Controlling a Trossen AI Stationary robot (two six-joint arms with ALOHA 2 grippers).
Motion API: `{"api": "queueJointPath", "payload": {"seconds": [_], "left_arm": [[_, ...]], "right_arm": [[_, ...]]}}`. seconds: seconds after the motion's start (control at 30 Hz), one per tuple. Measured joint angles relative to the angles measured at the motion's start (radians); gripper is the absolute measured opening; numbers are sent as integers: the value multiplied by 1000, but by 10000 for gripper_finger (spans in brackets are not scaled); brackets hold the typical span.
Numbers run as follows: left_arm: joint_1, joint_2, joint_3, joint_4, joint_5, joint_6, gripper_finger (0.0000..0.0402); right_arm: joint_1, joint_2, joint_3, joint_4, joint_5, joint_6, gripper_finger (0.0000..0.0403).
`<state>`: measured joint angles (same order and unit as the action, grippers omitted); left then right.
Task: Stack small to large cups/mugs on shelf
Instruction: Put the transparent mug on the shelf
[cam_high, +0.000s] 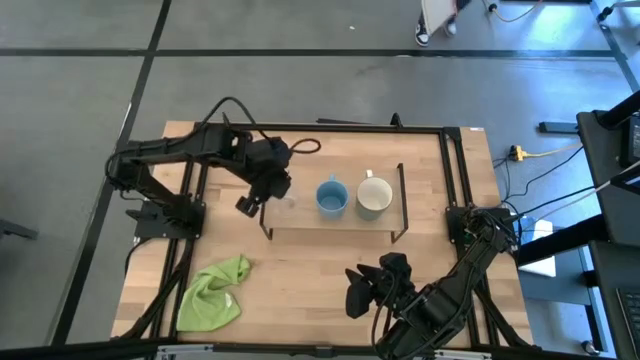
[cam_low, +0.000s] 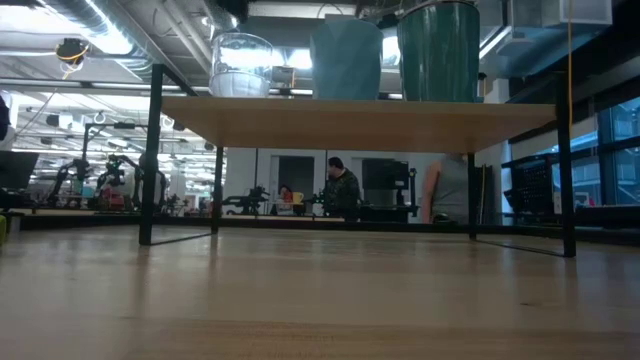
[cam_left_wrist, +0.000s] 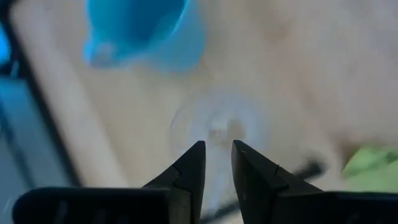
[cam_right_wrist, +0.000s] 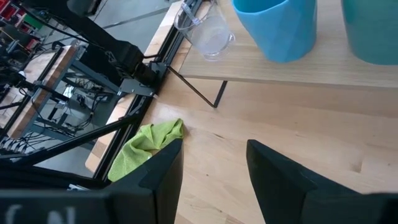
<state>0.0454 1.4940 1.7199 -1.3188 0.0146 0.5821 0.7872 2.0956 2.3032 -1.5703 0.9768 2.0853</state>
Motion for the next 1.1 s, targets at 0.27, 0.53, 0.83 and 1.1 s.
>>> {"api": "queueJointPath", "payload": {"seconds": [0.27,0.53,0.83,1.1], "left_arm": [[120,-17,-93,-108,-106,-92,64],[125,-44,-150,-103,-47,-171,5],[99,-44,-161,-99,-10,-290,1],[105,-44,-164,-39,25,-304,1]], "right_arm": [[0,0,0,0,1,0,177],[0,0,0,0,0,-1,177],[0,0,0,-1,0,-16,177],[-1,0,0,-1,-2,-22,177]]}}
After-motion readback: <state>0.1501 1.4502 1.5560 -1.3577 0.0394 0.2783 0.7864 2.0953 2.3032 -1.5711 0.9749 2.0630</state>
